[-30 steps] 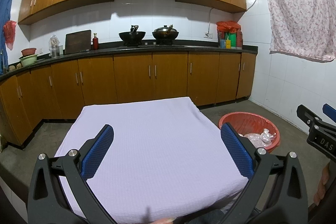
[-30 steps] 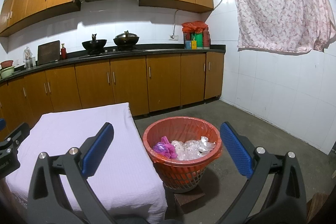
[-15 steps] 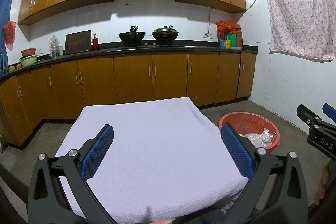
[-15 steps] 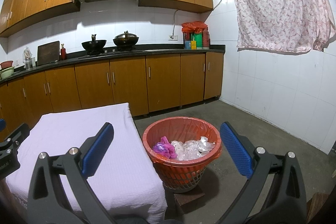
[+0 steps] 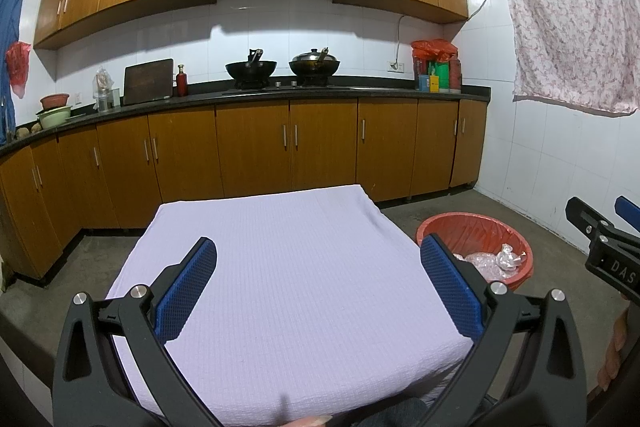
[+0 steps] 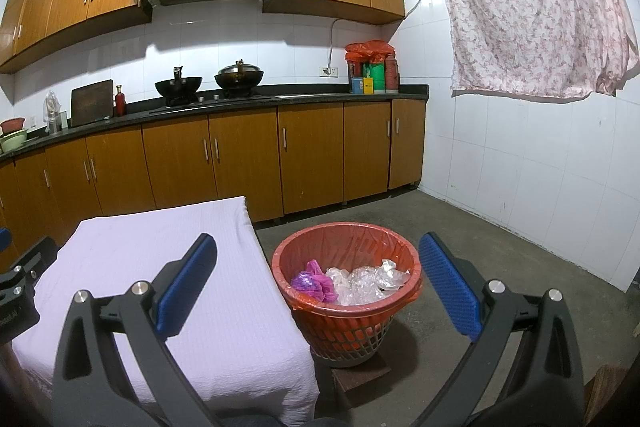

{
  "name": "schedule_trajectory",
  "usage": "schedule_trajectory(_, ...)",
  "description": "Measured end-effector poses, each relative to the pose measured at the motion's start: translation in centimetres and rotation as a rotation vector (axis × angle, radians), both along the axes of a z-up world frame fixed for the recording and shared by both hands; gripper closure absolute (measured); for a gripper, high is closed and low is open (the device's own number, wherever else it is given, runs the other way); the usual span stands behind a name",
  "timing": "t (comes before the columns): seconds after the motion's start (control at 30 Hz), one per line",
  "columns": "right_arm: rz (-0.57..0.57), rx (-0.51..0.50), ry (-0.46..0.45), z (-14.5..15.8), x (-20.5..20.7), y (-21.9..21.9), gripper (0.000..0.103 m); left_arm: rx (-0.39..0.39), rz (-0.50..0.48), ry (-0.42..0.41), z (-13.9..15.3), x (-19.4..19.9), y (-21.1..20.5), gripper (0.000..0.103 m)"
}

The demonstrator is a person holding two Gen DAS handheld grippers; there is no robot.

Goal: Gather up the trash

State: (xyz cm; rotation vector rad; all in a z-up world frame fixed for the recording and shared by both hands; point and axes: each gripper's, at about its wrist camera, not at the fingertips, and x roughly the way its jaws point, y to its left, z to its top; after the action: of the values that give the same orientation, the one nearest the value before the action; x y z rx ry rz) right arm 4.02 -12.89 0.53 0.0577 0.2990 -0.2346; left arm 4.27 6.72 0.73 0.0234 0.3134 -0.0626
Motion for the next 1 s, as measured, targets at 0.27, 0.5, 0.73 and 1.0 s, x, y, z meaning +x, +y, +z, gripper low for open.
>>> schedule_trajectory(0.27, 0.0, 0.0, 0.0, 0.0, 0.0, 0.01, 0.004, 0.0, 0.001, 0.001, -0.01, -0.01, -0.03, 0.002)
schedule_trajectory(0.5, 0.001, 0.0, 0.001, -0.01, -0.01, 0.04, 0.004, 0.0, -0.001, 0.002, 0.01, -0.01, -0.01, 0.002)
schedule_trajectory(0.73, -0.001, 0.004, 0.003, -0.05, -0.1, 0.41, 0.004, 0.0, 0.003, 0.01, -0.17, -0.14, -0.12, 0.002)
schedule_trajectory(1.0, -0.001, 0.004, 0.002, -0.09, -0.08, 0.43, 0.004, 0.001, 0.005, 0.01, -0.24, -0.2, -0.1, 0.002)
